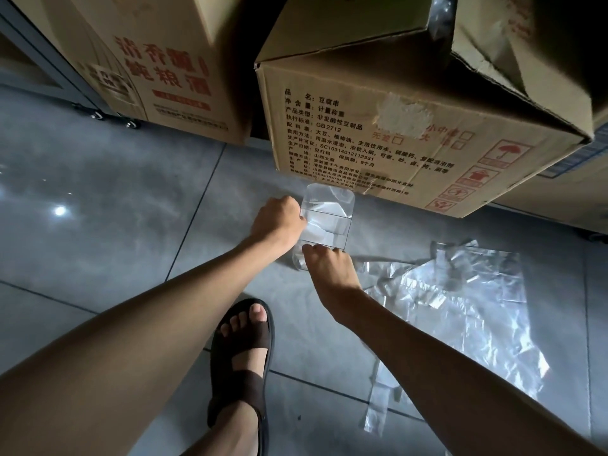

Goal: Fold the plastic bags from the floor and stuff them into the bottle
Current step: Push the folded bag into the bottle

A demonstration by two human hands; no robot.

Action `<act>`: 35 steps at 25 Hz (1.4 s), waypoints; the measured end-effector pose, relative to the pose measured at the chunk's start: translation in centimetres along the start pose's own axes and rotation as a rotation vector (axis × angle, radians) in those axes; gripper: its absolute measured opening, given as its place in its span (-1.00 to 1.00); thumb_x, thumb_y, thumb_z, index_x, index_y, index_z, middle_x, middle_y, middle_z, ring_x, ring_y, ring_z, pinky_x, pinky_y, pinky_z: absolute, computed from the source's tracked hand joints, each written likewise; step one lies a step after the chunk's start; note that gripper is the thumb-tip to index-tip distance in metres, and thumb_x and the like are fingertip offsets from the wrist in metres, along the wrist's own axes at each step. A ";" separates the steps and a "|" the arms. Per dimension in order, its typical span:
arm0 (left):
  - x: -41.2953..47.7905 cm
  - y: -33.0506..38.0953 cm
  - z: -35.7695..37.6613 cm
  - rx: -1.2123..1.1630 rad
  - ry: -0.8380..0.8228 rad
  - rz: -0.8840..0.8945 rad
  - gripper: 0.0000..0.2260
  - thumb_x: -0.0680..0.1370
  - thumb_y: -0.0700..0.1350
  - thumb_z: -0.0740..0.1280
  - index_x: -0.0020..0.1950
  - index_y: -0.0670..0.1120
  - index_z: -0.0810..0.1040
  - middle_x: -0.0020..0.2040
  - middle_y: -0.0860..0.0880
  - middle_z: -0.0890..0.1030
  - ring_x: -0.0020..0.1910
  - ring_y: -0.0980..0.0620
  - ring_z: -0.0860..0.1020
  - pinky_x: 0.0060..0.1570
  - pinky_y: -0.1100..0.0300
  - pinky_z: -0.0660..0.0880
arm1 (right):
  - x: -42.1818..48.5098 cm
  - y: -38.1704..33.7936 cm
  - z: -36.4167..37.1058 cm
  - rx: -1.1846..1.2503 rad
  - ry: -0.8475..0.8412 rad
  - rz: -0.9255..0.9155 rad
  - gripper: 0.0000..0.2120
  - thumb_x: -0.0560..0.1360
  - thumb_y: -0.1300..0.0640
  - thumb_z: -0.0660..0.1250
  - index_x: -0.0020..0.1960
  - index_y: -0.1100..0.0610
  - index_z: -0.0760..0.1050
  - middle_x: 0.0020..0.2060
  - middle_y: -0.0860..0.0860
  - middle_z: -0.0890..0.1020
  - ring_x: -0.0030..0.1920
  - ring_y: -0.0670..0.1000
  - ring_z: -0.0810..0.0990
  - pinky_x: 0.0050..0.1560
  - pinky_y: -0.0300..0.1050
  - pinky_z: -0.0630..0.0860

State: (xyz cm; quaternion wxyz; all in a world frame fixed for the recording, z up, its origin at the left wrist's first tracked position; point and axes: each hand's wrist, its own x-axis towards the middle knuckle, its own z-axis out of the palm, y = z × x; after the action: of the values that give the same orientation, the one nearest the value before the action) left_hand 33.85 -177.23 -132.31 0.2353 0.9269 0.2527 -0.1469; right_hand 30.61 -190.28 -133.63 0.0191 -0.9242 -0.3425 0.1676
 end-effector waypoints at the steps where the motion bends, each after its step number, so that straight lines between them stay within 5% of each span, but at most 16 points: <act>1: 0.0 -0.1 0.0 -0.007 -0.003 0.001 -0.82 0.55 -0.14 0.32 0.00 -0.21 0.66 0.00 -0.22 0.68 0.02 -0.27 0.63 -0.03 0.03 0.55 | -0.1 0.2 0.3 0.094 0.087 0.023 -0.64 0.42 0.42 0.28 0.16 0.14 0.47 0.04 0.11 0.64 -0.03 0.20 0.63 -0.22 -0.07 0.34; 5: 0.0 -0.3 -0.2 -0.023 -0.011 -0.006 -0.83 0.56 -0.16 0.29 -0.10 -0.23 0.60 -0.03 -0.23 0.67 -0.02 -0.28 0.62 -0.09 0.06 0.52 | -1.6 -0.1 1.4 0.904 0.424 0.261 -0.74 0.41 0.43 0.29 -0.08 0.15 0.65 -0.11 -0.03 0.71 -0.13 -0.04 0.65 -0.09 -0.17 0.56; 7: 0.0 -0.2 0.0 -0.025 -0.007 0.007 -0.84 0.56 -0.17 0.28 -0.14 -0.20 0.59 -0.05 -0.23 0.67 -0.03 -0.27 0.63 -0.08 0.04 0.55 | -2.1 -0.2 1.4 0.999 0.480 0.332 -0.88 0.47 0.30 0.40 -0.09 0.13 0.68 -0.14 -0.08 0.70 -0.16 -0.13 0.64 -0.07 -0.27 0.55; 10: 0.0 0.1 0.3 -0.027 -0.004 0.021 -0.84 0.56 -0.16 0.30 -0.10 -0.22 0.61 -0.03 -0.23 0.66 -0.02 -0.27 0.63 -0.04 0.01 0.58 | -1.8 -0.2 2.0 0.838 0.501 0.297 -0.76 0.53 0.25 0.37 -0.31 0.14 0.50 -0.47 -0.05 0.47 -0.46 -0.09 0.32 -0.39 -0.17 0.33; 14: 0.1 -0.1 0.4 -0.044 -0.013 0.030 -0.83 0.56 -0.15 0.30 -0.09 -0.22 0.63 -0.08 -0.22 0.68 -0.05 -0.23 0.65 -0.01 -0.02 0.61 | -1.1 -1.5 2.1 0.665 0.460 0.329 -0.61 0.50 0.35 0.22 -0.36 0.06 0.14 -0.53 -0.07 0.12 -0.48 -0.04 0.07 -0.49 -0.10 0.07; 18: 0.2 -0.3 0.4 -0.038 -0.025 0.036 -0.79 0.54 -0.13 0.29 -0.29 -0.12 0.48 -0.12 -0.24 0.66 -0.10 -0.23 0.66 -0.01 -0.04 0.62 | -0.6 -2.2 2.6 0.564 0.293 0.381 -0.75 0.54 0.33 0.16 -0.26 0.10 0.31 -0.43 0.06 0.41 -0.43 0.11 0.30 -0.37 -0.09 0.17; 22: 0.1 -0.3 0.4 -0.038 -0.026 0.043 -0.80 0.55 -0.13 0.28 -0.27 -0.10 0.46 -0.10 -0.25 0.66 -0.11 -0.23 0.66 0.00 -0.04 0.63 | 0.4 -2.4 1.6 0.425 0.076 0.360 -0.75 0.60 0.29 0.12 0.01 0.24 0.58 -0.04 0.19 0.66 -0.03 0.22 0.63 -0.17 -0.01 0.43; 29: 0.1 -0.2 0.4 -0.051 -0.015 0.042 -0.83 0.55 -0.13 0.27 -0.20 -0.13 0.55 -0.13 -0.26 0.66 -0.13 -0.25 0.67 -0.03 -0.05 0.64 | 0.6 -1.6 1.7 0.316 -0.176 0.176 -0.66 0.59 0.10 0.13 0.20 0.24 0.55 0.20 0.17 0.48 0.26 0.19 0.39 0.24 -0.01 0.37; 35: -0.2 0.0 0.6 -0.049 0.007 0.026 -0.81 0.56 -0.13 0.26 -0.11 -0.20 0.62 -0.12 -0.26 0.67 -0.12 -0.24 0.67 -0.02 -0.05 0.63 | 0.1 -1.1 1.3 0.136 -0.118 0.092 -0.73 0.49 0.21 0.33 0.18 0.20 0.56 0.16 0.14 0.59 0.24 0.15 0.45 0.33 -0.07 0.31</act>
State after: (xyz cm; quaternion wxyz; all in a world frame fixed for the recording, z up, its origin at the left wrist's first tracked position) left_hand 33.57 -177.61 -132.74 0.2590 0.9246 0.2450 -0.1344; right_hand 29.57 -189.46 -134.76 0.0540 -0.9240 -0.2881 0.2456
